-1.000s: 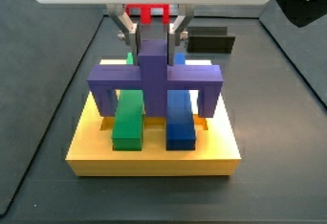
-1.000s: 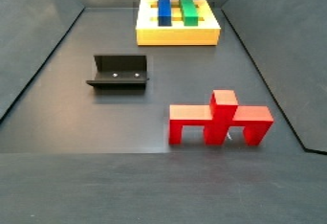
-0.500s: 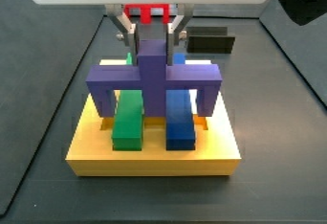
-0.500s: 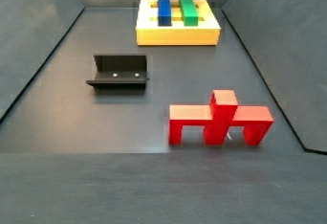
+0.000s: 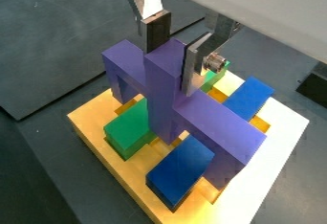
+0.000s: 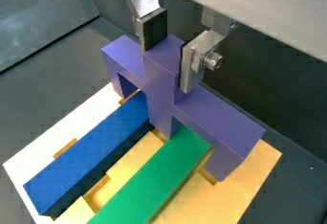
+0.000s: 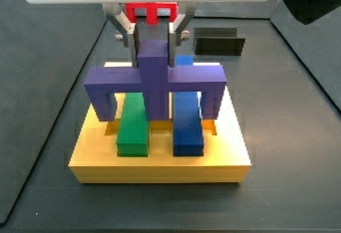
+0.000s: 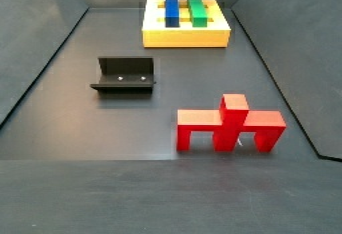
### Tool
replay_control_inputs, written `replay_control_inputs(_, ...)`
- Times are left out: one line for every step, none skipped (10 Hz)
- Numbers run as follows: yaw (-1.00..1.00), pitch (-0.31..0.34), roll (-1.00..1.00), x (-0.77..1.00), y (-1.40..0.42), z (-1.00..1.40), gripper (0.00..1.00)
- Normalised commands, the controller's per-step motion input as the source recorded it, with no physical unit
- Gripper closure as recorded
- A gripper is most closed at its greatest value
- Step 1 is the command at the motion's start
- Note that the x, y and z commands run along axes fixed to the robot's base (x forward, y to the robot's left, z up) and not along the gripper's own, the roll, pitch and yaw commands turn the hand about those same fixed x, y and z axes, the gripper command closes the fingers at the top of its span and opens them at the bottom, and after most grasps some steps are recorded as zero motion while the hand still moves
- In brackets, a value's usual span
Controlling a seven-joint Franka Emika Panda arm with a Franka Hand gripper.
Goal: Pick up the purple object. Move up. Move to above the board. Insert the purple object.
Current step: Insert the purple object.
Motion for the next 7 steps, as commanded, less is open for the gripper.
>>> replay_control_inputs(0.00,-0.094,0.00,0.00,-0.07,-0.39,1.00)
replay_control_inputs(0.00,-0.061,0.00,0.11,-0.11,-0.36,1.00)
replay_control_inputs(-0.03,-0.060,0.00,0.19,-0.08,-0.38,1.00)
replay_control_inputs(-0.03,0.000,0.00,0.27,-0.08,-0.19,1.00)
replay_control_inputs(0.00,0.000,0.00,0.10,0.00,-0.13,1.00)
replay_control_inputs(-0.01,0.000,0.00,-0.02,0.01,0.00,1.00)
replay_control_inputs(-0.04,0.000,0.00,-0.11,0.04,0.00,1.00)
